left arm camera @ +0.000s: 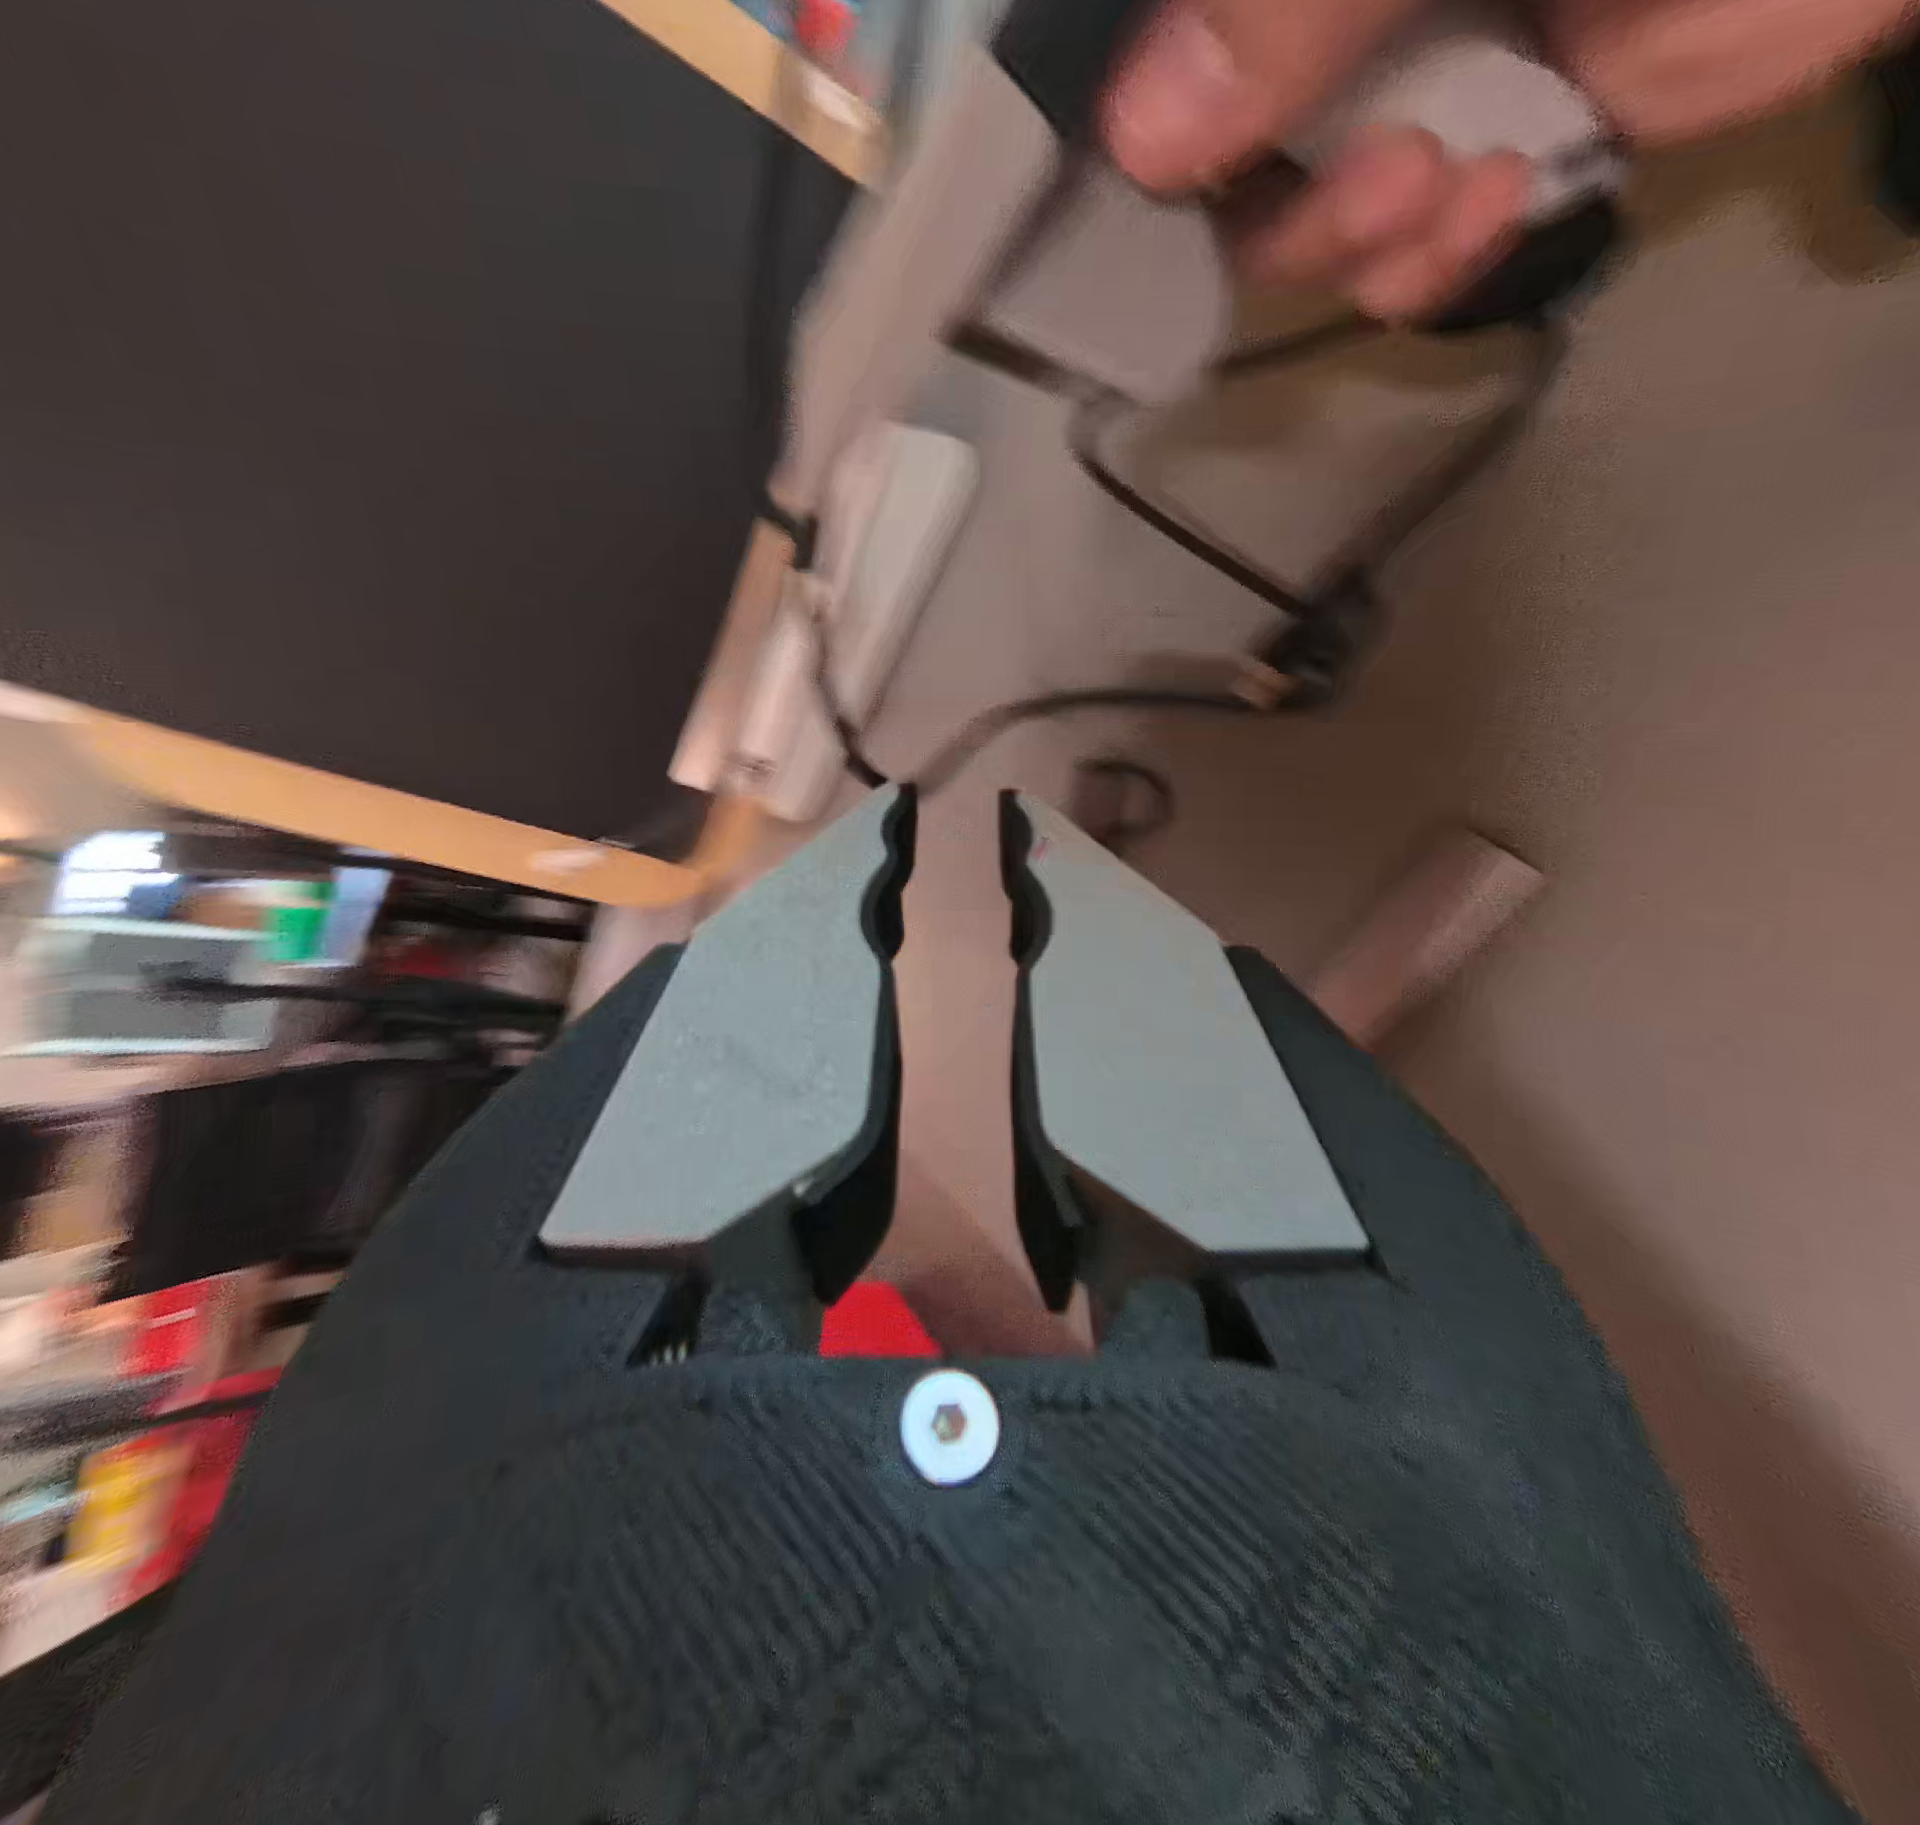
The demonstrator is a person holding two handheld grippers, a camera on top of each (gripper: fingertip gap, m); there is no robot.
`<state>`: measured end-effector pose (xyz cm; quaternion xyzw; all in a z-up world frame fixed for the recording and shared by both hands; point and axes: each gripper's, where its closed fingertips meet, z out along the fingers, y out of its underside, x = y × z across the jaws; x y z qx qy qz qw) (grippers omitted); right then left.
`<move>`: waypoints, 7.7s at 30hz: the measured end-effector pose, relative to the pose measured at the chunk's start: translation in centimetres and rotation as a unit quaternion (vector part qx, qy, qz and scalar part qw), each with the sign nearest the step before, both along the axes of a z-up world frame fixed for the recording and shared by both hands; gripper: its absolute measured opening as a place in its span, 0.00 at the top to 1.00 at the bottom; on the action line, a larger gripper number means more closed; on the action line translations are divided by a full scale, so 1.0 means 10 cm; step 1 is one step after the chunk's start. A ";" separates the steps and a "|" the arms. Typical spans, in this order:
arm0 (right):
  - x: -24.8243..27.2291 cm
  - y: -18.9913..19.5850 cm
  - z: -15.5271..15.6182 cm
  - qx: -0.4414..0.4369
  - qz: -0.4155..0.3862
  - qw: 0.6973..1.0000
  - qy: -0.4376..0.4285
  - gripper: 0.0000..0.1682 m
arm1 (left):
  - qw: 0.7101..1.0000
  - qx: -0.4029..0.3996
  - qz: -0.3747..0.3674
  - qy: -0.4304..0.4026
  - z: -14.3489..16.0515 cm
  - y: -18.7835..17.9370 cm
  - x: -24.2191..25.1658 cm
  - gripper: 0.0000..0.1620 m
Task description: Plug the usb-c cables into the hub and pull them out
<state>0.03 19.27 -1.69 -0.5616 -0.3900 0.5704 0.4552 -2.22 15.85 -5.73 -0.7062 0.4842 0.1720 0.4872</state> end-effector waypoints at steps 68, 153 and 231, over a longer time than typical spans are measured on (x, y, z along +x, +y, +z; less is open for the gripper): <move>0.11 -1.02 -0.29 0.301 0.193 0.922 -0.148 0.95 | 0.894 -0.069 -0.169 -0.410 -0.32 -0.65 0.11 0.88; -0.02 -0.95 -0.36 0.192 0.233 0.949 -0.089 0.95 | 0.892 -0.099 -0.125 -0.424 -0.37 -0.54 0.18 0.77; 0.15 -1.02 -0.57 0.321 0.222 0.908 -0.152 0.98 | 0.970 0.006 -0.103 -0.219 -0.65 -0.46 0.24 0.87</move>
